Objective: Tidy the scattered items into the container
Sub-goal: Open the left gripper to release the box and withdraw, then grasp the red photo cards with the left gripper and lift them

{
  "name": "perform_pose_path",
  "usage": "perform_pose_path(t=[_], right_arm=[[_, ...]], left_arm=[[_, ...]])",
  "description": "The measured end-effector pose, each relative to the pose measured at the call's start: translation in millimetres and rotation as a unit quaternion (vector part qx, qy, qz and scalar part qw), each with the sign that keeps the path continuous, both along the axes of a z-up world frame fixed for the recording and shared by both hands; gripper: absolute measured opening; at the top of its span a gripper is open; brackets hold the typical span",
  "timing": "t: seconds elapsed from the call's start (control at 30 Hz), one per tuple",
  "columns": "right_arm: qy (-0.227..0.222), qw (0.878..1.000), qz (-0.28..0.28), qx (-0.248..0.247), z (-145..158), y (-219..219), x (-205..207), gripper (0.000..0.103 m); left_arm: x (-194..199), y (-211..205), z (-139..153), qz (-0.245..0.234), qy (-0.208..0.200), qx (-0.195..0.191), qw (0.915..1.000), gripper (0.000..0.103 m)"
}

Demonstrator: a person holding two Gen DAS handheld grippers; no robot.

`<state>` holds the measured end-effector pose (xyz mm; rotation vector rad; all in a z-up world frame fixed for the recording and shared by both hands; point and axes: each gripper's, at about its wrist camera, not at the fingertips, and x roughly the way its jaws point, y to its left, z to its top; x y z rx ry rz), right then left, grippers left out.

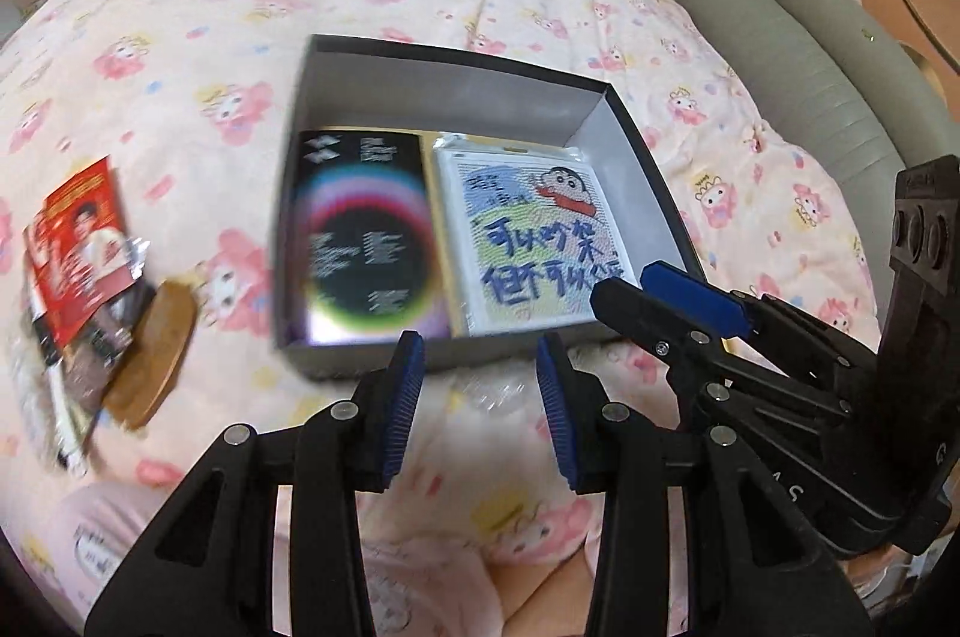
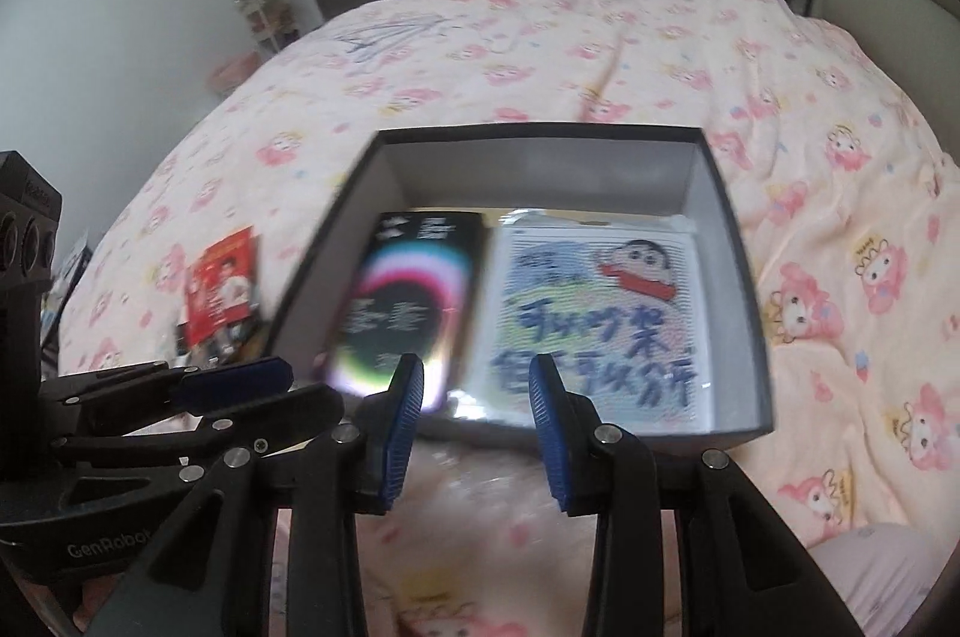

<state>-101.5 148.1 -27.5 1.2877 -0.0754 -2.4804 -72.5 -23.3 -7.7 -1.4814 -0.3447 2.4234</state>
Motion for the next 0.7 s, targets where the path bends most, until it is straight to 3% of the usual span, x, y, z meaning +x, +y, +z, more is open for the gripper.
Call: perform_pose_path(t=[0.33,0.53,0.6,0.7], right_arm=[[-0.029,0.994,0.103,-0.021,-11.2,-105.6,18.6,0.032],[-0.073,0.981,0.167,-0.065,-28.1,-177.5,5.8,0.032],[-0.085,0.98,0.166,-0.071,-34.2,-193.6,-6.9,0.033],[-0.088,0.984,0.152,-0.041,-45.2,-216.7,-26.8,0.033]], left_arm=[[39.8,-98.2,-13.5,0.092,-0.008,-0.002,0.9957,0.038],[51.2,-175.7,-30.9,0.167,-0.015,0.032,0.9853,0.038],[47.1,-200.4,-41.1,0.193,-0.02,0.035,0.9804,0.038],[36.0,-231.0,-57.1,0.215,-0.029,0.05,0.9749,0.038]])
